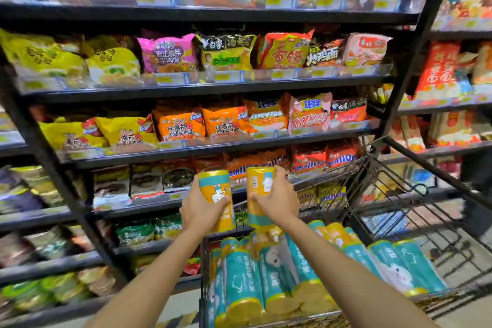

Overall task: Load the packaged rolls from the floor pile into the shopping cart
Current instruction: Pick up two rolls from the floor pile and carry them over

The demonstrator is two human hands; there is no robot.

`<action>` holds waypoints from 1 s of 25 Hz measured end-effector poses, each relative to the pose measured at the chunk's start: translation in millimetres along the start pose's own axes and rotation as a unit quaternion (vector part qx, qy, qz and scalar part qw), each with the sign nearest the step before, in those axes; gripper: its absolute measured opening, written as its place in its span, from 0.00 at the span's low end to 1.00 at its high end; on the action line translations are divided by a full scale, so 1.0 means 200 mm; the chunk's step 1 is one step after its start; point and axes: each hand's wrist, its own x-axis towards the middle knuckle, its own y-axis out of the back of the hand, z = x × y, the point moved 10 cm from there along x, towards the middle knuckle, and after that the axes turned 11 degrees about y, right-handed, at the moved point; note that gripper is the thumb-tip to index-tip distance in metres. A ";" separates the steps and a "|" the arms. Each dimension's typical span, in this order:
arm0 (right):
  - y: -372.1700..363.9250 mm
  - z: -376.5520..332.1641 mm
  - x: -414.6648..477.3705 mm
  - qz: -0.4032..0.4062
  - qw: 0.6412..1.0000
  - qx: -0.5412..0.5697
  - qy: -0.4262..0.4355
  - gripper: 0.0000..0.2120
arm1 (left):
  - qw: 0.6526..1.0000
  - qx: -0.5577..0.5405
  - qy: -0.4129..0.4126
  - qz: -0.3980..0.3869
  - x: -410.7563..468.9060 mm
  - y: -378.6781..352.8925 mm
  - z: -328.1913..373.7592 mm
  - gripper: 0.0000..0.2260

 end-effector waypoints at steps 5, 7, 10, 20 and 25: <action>-0.32 0.08 0.17 -0.071 0.997 -0.034 -0.019 0.40 | 0.998 0.020 0.062 0.005 0.23 -0.12 -0.23 0.40; -0.45 0.12 0.21 -0.096 0.994 -0.048 -0.024 0.40 | 0.996 0.047 0.078 -0.006 0.30 -0.19 -0.29 0.38; -0.65 0.23 0.25 -0.132 0.988 -0.047 -0.057 0.36 | 0.990 0.095 0.095 -0.037 0.42 -0.34 -0.42 0.33; -1.17 0.65 0.18 -0.269 0.946 -0.069 -0.164 0.39 | 0.951 0.183 0.200 -0.147 0.52 -0.81 -0.92 0.31; -1.29 0.74 0.12 -0.302 0.933 -0.045 -0.189 0.38 | 0.935 0.230 0.223 -0.153 0.48 -0.90 -1.07 0.33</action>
